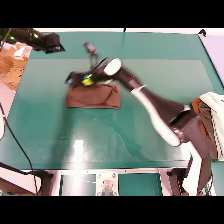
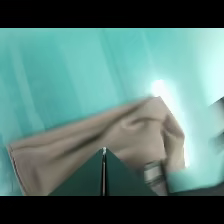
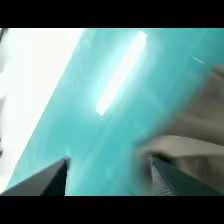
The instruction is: Fold the shirts.
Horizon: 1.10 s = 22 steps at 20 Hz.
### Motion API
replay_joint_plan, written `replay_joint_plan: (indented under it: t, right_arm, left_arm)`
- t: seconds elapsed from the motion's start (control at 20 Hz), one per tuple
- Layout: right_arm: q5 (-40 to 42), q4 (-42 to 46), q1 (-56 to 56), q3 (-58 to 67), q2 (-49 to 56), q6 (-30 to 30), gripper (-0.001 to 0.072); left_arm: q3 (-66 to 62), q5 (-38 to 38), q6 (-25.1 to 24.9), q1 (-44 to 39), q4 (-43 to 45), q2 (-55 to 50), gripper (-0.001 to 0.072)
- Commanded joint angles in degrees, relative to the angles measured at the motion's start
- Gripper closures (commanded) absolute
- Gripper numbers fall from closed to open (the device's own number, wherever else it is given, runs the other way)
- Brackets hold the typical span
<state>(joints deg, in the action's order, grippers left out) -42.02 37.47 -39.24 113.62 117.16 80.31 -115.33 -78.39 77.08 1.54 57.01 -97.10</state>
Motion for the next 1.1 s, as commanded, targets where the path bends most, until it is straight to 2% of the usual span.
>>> replay_joint_plan:
  t: [0.0,0.05,0.1,0.25,0.3,0.35,0.55,0.6,0.65,0.7,0.75,0.95,1.05]
  right_arm:
    - [11.87,1.64,-5.75,0.07,3.85,0.09,0.0198]
    - [6.95,3.19,-3.78,0.07,2.89,0.09,0.0362]
    - [1.31,4.57,-0.85,0.07,1.64,0.09,0.0425]
    - [-16.92,5.16,10.34,0.07,-1.66,1.27,0.0413]
    - [-23.06,5.22,14.86,0.04,-2.49,2.23,0.0378]
    - [-28.06,5.20,19.06,0.04,-2.99,3.23,0.0378]
    - [-42.34,5.22,33.64,-0.70,-3.28,5.22,0.0382]
    - [-43.17,5.25,35.93,-1.68,-3.28,5.20,0.0381]
    - [-43.06,5.22,37.77,-3.30,-3.28,5.18,0.0329]
    - [-42.25,5.20,38.86,-5.53,-3.28,5.03,0.0223]
    - [-40.81,5.20,39.17,-7.96,-3.28,4.48,0.0183]
    - [-29.33,4.17,35.34,-20.85,-3.21,1.36,0.0182]
    - [-24.72,-0.81,32.09,-25.83,-2.86,-1.46,0.0182]
  left_arm:
    - [3.56,-2.84,-2.71,0.72,0.70,0.37,0.0688]
    - [3.54,-3.41,-3.52,0.70,1.44,0.37,0.0688]
    - [3.43,-3.76,-3.91,0.72,1.55,0.37,0.0688]
    - [3.43,-3.37,-4.11,0.70,2.40,0.37,0.0688]
    - [3.43,-3.04,-4.11,0.70,2.67,0.37,0.0688]
    - [3.43,-3.02,-4.11,0.72,3.10,0.37,0.0688]
    - [3.43,-3.13,-4.09,0.70,4.81,0.37,0.0688]
    - [3.43,-3.10,-4.09,0.70,4.81,0.37,0.0688]
    - [3.43,-3.10,-4.09,0.70,4.79,0.37,0.0688]
    - [3.43,-3.08,-4.07,0.70,4.79,0.37,0.0688]
    - [3.43,-3.08,-4.07,0.70,4.79,0.37,0.0688]
    - [3.43,-3.04,-4.02,0.70,4.70,0.37,0.0688]
    - [3.43,-3.04,-3.58,0.70,4.70,0.37,0.0688]
